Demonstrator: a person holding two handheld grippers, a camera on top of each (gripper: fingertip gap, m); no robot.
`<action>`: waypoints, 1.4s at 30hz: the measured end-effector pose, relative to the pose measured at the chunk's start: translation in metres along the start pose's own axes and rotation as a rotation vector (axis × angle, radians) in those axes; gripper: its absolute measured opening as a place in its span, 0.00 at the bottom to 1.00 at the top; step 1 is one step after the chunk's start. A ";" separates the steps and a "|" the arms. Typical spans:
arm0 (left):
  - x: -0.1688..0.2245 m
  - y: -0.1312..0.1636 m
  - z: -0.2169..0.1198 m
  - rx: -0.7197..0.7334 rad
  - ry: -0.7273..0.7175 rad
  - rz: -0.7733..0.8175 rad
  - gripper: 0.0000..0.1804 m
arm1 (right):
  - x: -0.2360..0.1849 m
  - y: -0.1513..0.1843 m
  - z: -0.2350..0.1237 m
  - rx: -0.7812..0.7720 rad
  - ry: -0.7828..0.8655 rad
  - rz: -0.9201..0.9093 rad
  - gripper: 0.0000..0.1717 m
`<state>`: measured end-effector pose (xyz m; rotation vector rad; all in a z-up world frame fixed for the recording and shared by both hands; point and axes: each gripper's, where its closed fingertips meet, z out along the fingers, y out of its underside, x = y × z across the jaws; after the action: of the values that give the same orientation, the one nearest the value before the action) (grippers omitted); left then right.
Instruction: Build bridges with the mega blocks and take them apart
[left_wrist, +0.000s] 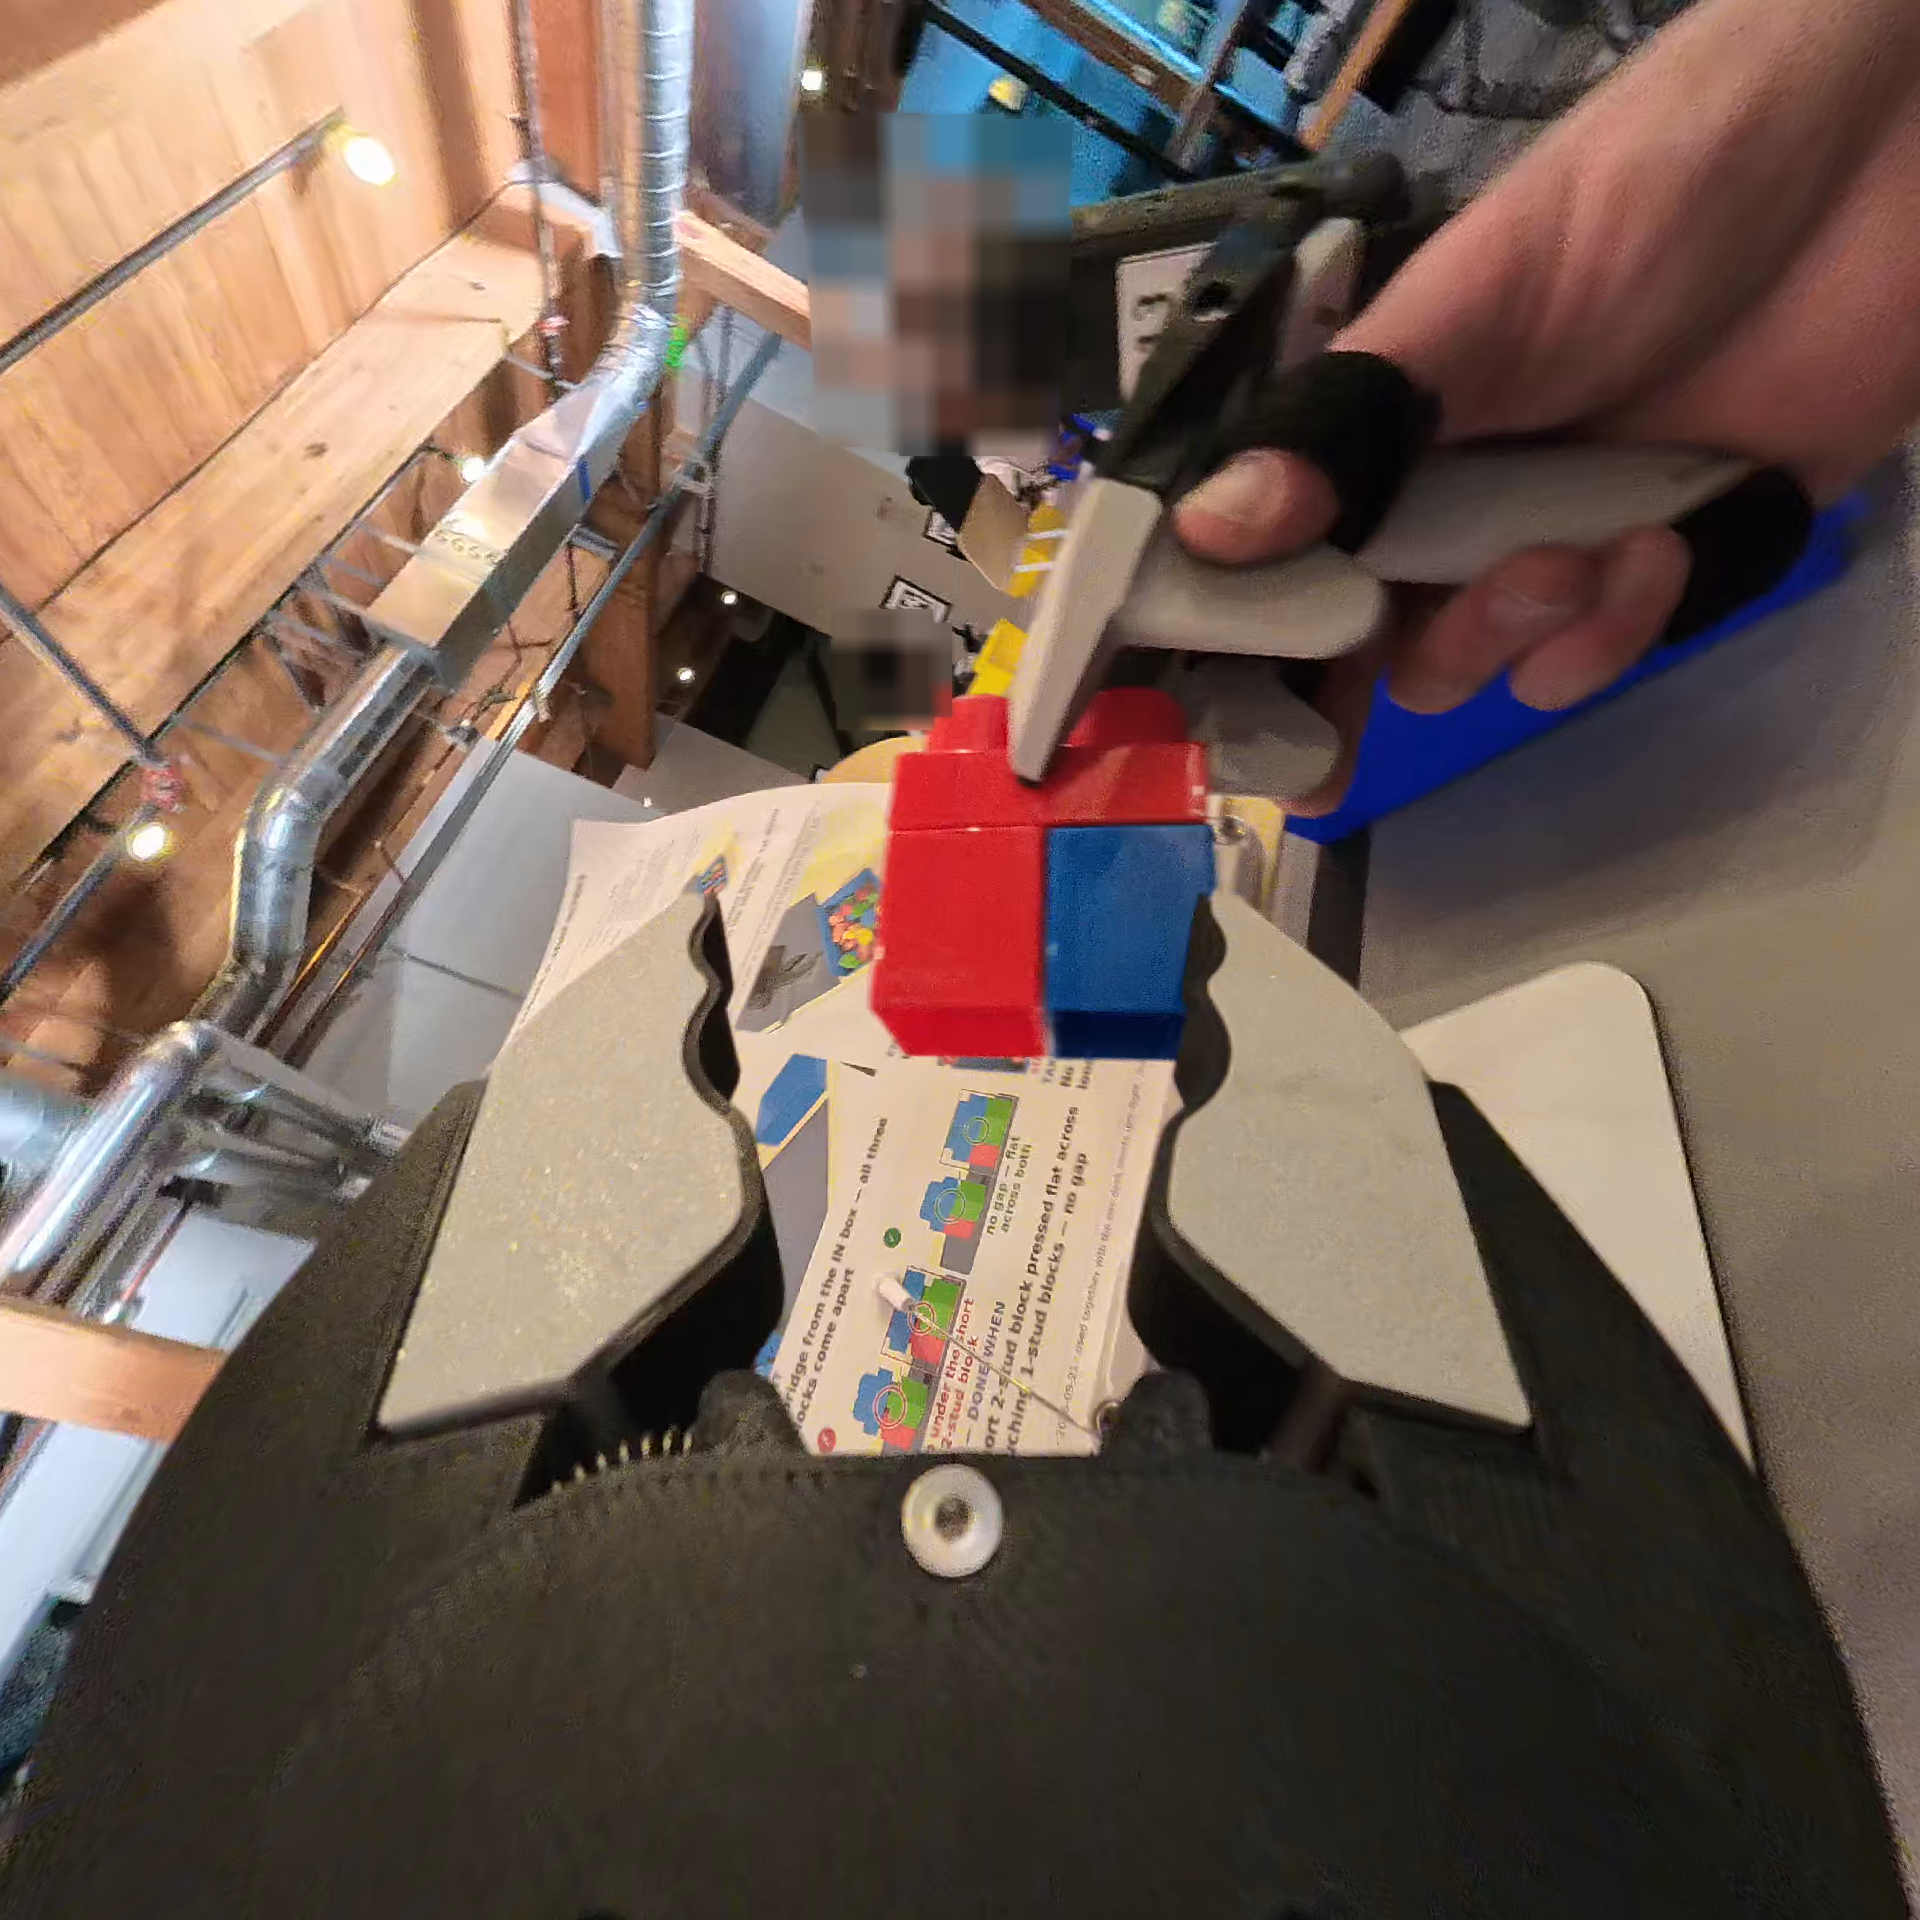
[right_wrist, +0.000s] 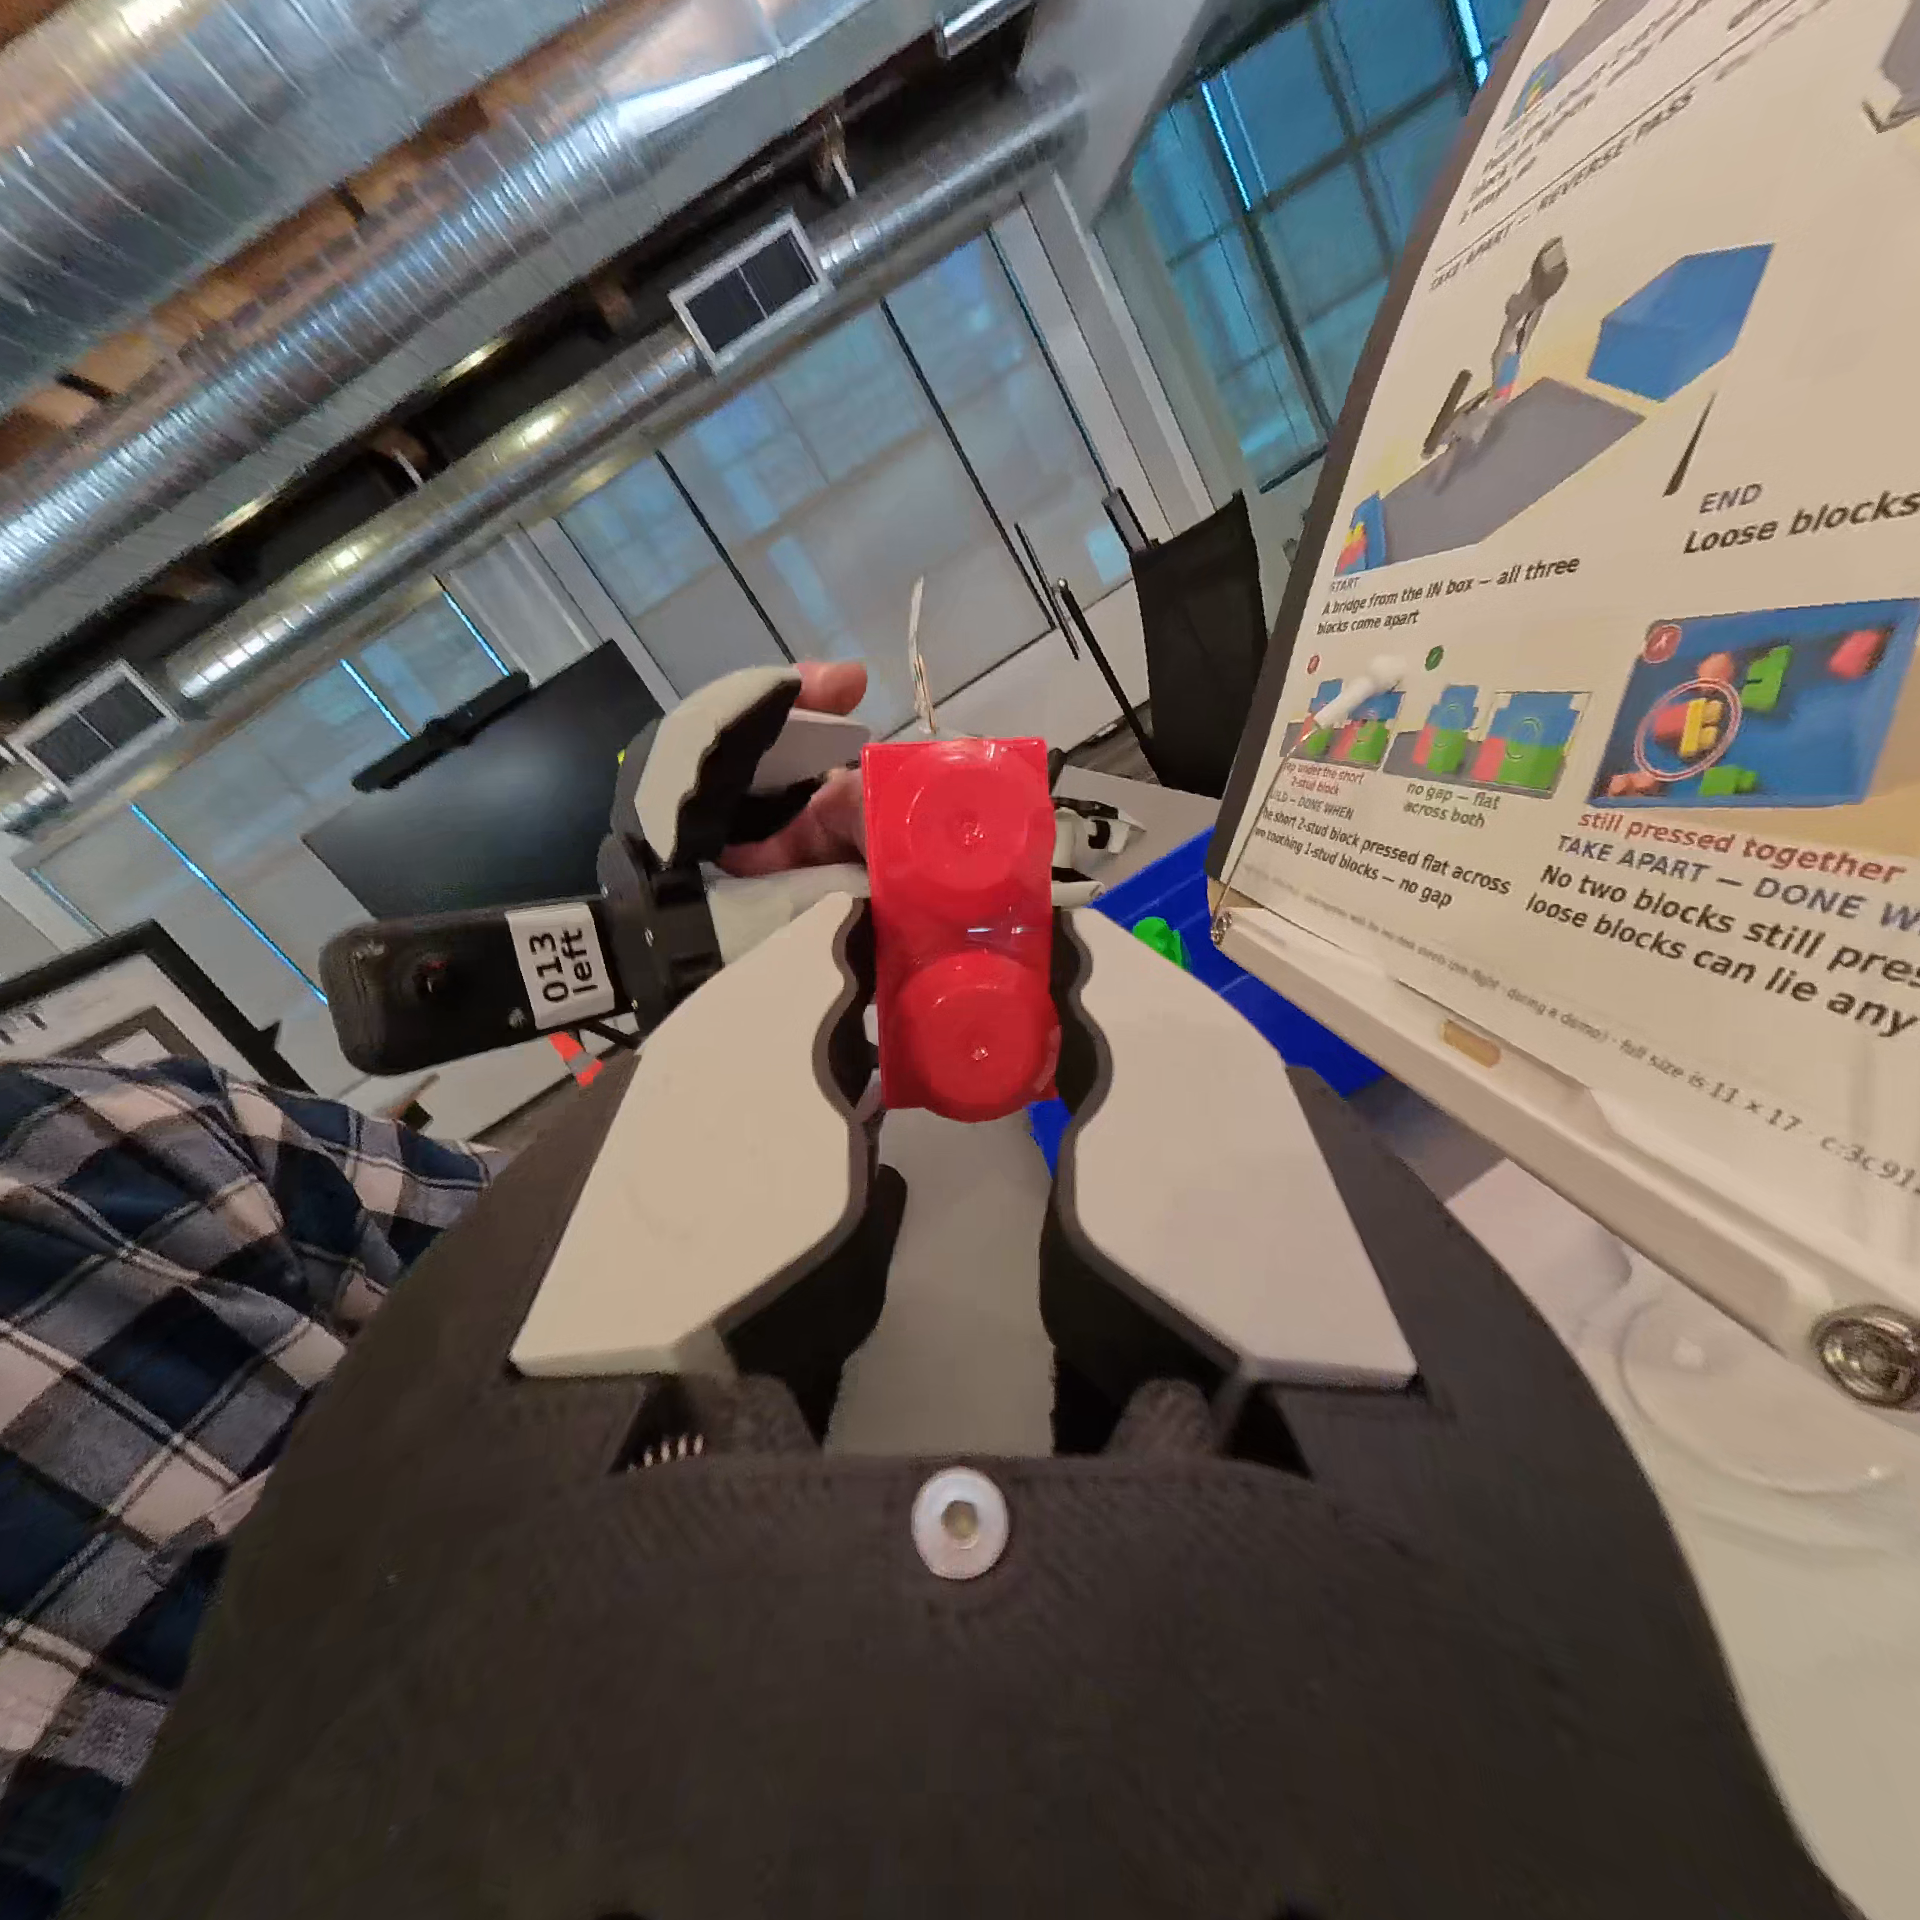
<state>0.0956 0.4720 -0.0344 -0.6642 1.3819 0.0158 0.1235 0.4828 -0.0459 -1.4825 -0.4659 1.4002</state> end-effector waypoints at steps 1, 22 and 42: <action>0.003 0.001 0.000 -0.007 0.017 0.021 0.46 | 0.001 0.000 0.000 0.000 -0.001 0.011 0.19; 0.011 -0.019 -0.005 0.273 0.104 -0.258 0.41 | -0.026 0.008 0.011 0.022 -0.271 0.172 0.19; 0.022 -0.035 -0.011 0.357 0.219 -0.337 0.45 | -0.047 0.022 0.010 -0.154 -0.360 0.166 0.20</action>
<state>0.1042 0.4306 -0.0404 -0.6001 1.4177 -0.5741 0.0948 0.4391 -0.0387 -1.4181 -0.7004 1.8094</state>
